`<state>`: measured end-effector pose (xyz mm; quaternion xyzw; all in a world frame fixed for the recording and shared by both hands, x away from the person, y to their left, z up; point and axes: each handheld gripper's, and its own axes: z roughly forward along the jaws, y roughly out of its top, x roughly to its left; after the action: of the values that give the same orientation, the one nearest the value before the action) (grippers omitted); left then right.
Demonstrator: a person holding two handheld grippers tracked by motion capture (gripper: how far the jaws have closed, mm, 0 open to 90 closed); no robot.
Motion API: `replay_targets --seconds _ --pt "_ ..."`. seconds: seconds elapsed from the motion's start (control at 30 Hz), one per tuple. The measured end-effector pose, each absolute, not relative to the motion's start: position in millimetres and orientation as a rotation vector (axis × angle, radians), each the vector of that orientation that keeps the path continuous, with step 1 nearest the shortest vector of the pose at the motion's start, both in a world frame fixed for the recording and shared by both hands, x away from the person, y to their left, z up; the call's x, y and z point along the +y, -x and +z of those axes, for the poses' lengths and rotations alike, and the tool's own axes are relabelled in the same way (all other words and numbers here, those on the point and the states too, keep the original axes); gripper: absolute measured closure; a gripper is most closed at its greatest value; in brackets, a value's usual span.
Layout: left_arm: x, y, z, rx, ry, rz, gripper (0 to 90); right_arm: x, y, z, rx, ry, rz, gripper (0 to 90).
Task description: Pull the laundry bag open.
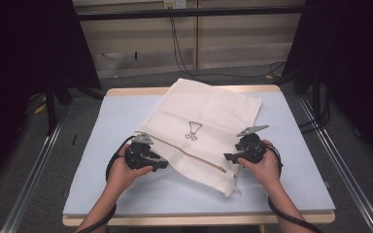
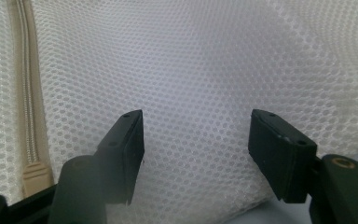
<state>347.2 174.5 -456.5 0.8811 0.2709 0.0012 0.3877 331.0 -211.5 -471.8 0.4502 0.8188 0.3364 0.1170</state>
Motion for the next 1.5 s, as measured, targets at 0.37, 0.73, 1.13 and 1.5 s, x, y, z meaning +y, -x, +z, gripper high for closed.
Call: replay_targets --seconds 0.37,0.73,1.13,1.5 --pt "226 -337 -449 0.779 -2.259 0.066 25.7 -212 -328 -471 2.391 -1.314 0.991 35.2" --pt "253 -356 -445 0.893 -2.209 0.225 20.9 -207 -327 -471 2.398 -1.312 0.968 35.0" --pt "250 -404 -476 1.042 -2.196 0.226 41.9 -216 -327 -474 2.408 -1.308 0.951 35.2" --pt "246 -383 -468 1.010 -2.262 0.053 79.9 -225 -333 -475 2.407 -1.262 0.921 44.0"
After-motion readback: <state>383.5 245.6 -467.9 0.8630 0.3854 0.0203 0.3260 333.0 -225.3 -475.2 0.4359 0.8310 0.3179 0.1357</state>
